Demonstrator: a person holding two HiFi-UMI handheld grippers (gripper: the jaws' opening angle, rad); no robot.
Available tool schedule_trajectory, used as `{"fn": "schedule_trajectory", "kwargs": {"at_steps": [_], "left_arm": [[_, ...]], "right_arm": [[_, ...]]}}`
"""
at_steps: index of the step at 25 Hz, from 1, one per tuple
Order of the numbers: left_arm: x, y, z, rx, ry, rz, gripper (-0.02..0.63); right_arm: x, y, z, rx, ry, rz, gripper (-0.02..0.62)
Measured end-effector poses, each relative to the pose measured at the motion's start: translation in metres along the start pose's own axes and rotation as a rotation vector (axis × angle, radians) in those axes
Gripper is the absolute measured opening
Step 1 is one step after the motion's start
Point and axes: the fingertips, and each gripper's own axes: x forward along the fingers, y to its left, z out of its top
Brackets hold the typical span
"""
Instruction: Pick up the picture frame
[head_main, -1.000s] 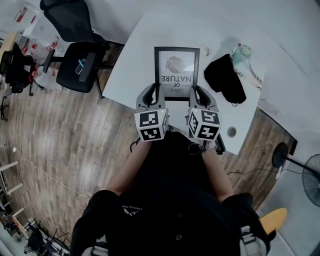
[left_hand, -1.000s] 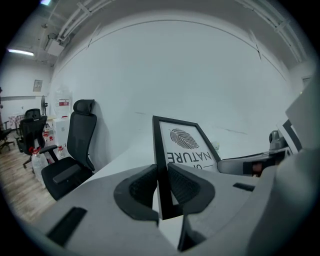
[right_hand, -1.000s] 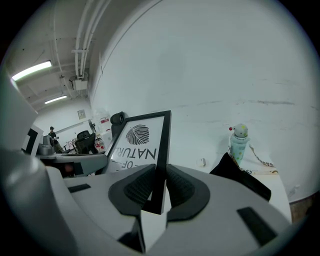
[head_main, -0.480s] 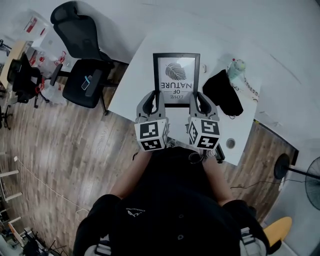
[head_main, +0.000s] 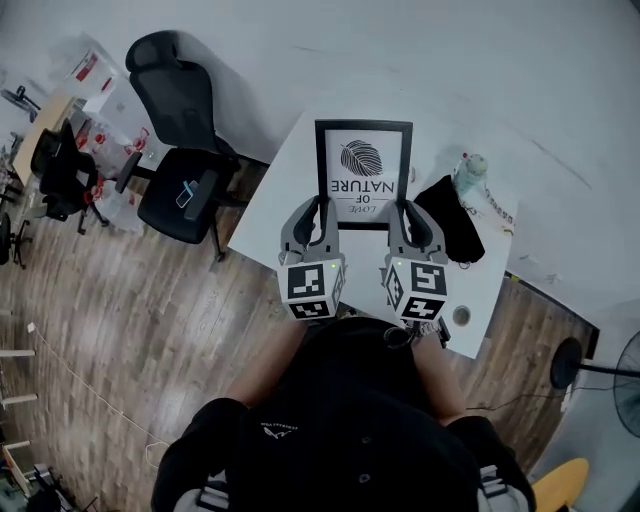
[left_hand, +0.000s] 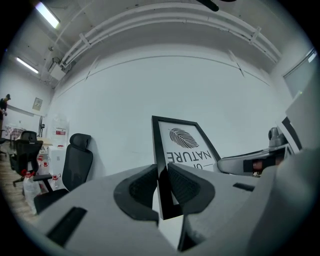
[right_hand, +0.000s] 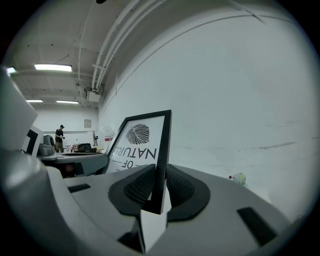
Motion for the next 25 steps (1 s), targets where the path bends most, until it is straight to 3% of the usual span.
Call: {"fn": "schedule_trajectory", "kwargs": {"at_steps": [16, 25], "left_arm": [[-0.024, 0.007, 0.087, 0.045, -0.217, -0.010, 0.072], [-0.046, 0.019, 0.086, 0.058, -0.273, 0.001, 0.072]], "right_arm": [[-0.024, 0.023, 0.084, -0.050, -0.218, 0.012, 0.067], [-0.031, 0.043, 0.077, -0.051, -0.247, 0.031, 0.067]]}}
